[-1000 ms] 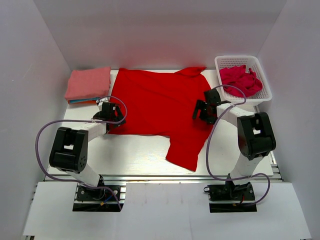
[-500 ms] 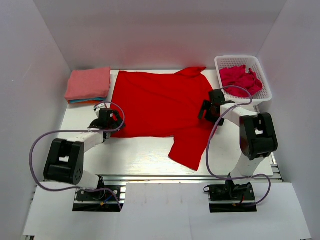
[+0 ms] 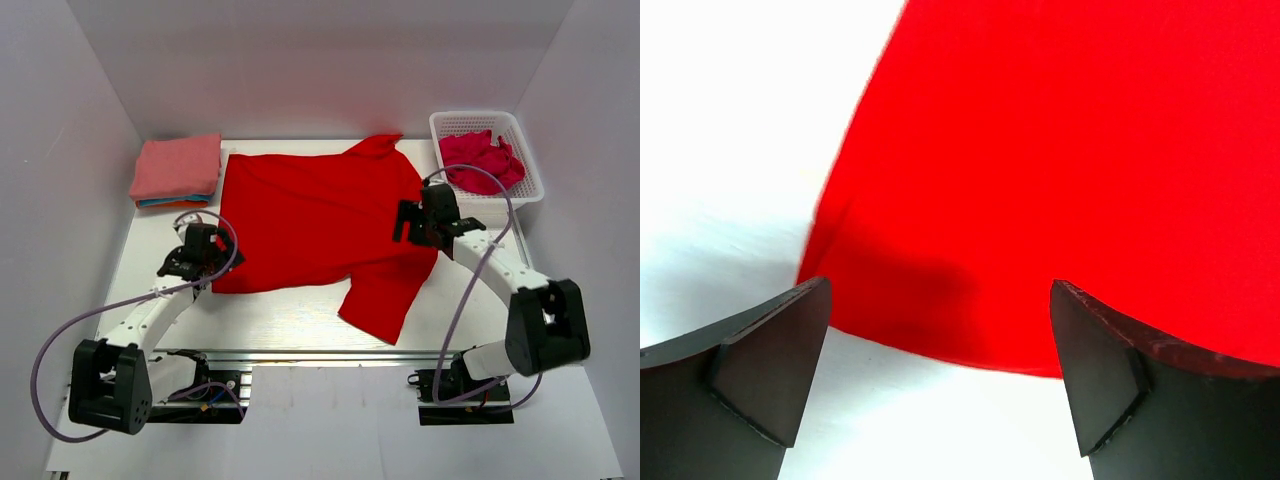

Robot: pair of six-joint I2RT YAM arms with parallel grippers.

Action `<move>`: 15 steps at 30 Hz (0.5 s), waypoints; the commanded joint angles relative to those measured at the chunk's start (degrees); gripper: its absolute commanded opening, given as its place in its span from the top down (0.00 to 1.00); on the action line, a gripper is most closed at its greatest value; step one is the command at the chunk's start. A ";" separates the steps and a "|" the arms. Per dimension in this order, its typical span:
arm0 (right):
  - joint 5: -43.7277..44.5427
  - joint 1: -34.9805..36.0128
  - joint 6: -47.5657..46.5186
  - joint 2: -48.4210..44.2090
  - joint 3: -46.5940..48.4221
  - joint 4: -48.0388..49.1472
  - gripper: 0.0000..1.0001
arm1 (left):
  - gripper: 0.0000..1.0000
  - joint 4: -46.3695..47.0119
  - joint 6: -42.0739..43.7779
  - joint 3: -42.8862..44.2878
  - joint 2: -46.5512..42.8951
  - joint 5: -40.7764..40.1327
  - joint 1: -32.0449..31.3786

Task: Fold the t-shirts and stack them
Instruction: Grap the side of the flattened tshirt closest away from the robot with both arms

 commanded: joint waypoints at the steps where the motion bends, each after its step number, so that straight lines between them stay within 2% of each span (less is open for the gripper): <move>1: -2.36 1.57 -1.64 -3.59 -1.86 6.83 0.10 | 0.00 -11.67 -3.32 5.56 -2.46 -8.35 0.92; 5: -1.13 2.45 -1.38 -4.74 -3.27 8.95 0.10 | 0.00 -20.13 -8.42 8.11 0.69 -11.36 0.92; 10: -0.16 2.54 0.03 -4.30 -3.53 9.48 0.10 | 0.00 -18.50 -12.03 5.23 5.08 -10.83 0.92; 13: 0.88 2.54 0.20 -3.60 -3.97 8.78 0.10 | 0.07 -14.02 -12.03 4.52 7.37 -9.52 0.92; 15: 1.24 2.63 0.21 -2.99 -4.06 7.73 0.10 | 0.16 -13.48 -12.03 5.21 10.45 -8.91 0.92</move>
